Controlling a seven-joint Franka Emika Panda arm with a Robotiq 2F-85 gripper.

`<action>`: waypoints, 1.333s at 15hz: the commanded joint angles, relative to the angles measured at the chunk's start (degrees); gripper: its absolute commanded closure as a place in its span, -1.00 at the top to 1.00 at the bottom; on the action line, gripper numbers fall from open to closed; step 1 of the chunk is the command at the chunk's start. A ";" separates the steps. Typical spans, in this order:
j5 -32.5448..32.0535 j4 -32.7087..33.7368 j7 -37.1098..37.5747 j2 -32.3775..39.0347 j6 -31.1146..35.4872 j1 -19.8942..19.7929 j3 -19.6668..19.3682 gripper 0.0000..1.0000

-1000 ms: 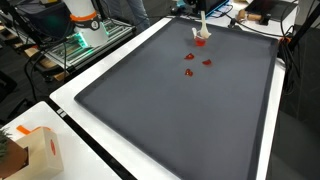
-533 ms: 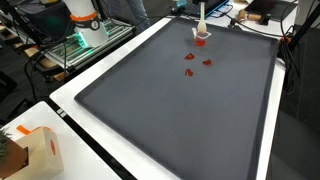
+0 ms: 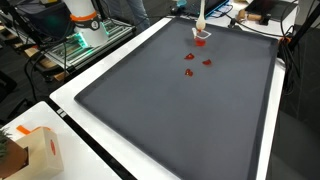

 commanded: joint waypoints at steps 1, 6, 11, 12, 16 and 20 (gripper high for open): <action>-3.85 2.21 2.49 1.57 -3.01 1.20 0.44 -0.88; -3.15 2.20 1.18 1.81 -2.12 1.74 0.60 -0.52; -9.31 4.05 5.77 3.50 -4.43 3.76 1.15 -0.88; -12.23 4.48 7.50 3.97 -5.04 4.57 1.37 -0.88; -24.58 8.01 16.99 8.11 -12.07 9.28 2.86 -0.88; -32.33 12.48 23.11 13.59 -19.37 13.90 3.64 -0.88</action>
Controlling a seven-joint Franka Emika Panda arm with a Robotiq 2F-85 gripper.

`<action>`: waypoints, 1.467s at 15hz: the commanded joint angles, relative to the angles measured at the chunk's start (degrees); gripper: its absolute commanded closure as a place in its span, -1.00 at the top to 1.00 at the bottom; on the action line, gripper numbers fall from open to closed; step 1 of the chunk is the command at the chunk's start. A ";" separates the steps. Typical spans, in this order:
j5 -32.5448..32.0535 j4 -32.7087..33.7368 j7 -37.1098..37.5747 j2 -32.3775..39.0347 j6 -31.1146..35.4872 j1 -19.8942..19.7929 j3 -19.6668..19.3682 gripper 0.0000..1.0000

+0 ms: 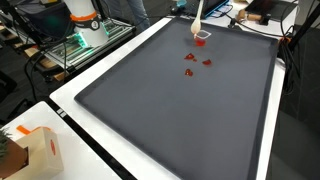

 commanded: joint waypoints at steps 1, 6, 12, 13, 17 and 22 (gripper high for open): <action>-6.53 5.78 5.47 6.36 -7.03 3.95 0.24 -0.88; -13.15 10.95 10.81 13.42 -12.39 8.03 -0.34 -0.88; -17.22 16.17 17.16 20.79 -14.93 10.62 -1.23 -0.88; -17.74 17.03 18.43 21.94 -15.16 10.99 -1.51 -0.88; -18.74 20.21 21.40 26.00 -15.47 11.68 -2.17 -0.88; -18.48 23.49 20.50 29.38 -14.75 11.46 -2.89 -0.88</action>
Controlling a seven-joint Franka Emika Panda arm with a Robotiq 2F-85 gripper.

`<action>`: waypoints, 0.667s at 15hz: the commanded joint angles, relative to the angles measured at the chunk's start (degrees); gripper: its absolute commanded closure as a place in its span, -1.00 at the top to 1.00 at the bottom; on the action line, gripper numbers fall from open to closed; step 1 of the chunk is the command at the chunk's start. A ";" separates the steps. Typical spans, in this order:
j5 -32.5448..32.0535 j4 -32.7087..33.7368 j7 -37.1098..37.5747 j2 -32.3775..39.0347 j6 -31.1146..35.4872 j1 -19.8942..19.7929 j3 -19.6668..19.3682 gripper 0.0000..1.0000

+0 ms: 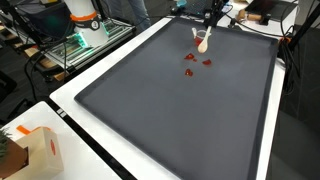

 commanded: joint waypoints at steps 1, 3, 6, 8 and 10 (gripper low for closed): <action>-0.63 3.61 -1.12 2.97 -1.12 0.38 -0.76 -0.88; -0.13 4.39 -2.18 3.47 -0.65 -0.07 -0.85 -0.88; 0.54 5.10 -4.12 3.65 -0.05 -0.84 -0.92 -0.88; 0.85 5.18 -5.22 3.39 0.46 -1.41 -0.98 -0.88; 1.50 5.39 -6.34 3.10 0.86 -2.08 -0.94 -0.88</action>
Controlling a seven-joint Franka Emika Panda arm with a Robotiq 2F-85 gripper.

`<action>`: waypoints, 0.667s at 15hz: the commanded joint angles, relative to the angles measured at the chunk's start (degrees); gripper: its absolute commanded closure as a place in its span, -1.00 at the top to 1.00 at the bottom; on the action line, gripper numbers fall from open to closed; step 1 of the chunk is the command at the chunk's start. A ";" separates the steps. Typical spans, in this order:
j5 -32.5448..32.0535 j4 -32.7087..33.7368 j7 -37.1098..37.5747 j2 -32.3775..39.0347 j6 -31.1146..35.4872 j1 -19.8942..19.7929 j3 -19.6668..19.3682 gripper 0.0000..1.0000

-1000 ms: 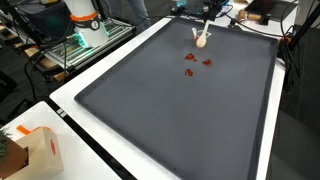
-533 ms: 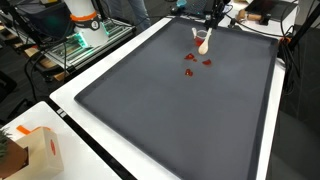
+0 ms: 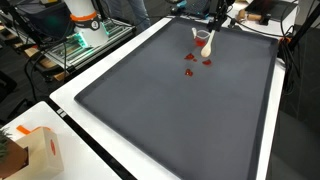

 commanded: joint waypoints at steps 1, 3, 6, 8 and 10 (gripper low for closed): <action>1.52 0.92 -2.74 0.03 1.03 -1.25 -0.01 -0.88; 2.29 0.88 -3.75 -0.42 2.02 -2.09 0.19 -0.88; 3.98 0.94 -5.32 -1.16 3.61 -3.35 0.29 -0.88; 6.08 0.58 -6.61 -1.97 5.03 -4.41 0.33 -0.88; 8.70 0.01 -7.81 -3.06 6.52 -5.47 0.20 -0.88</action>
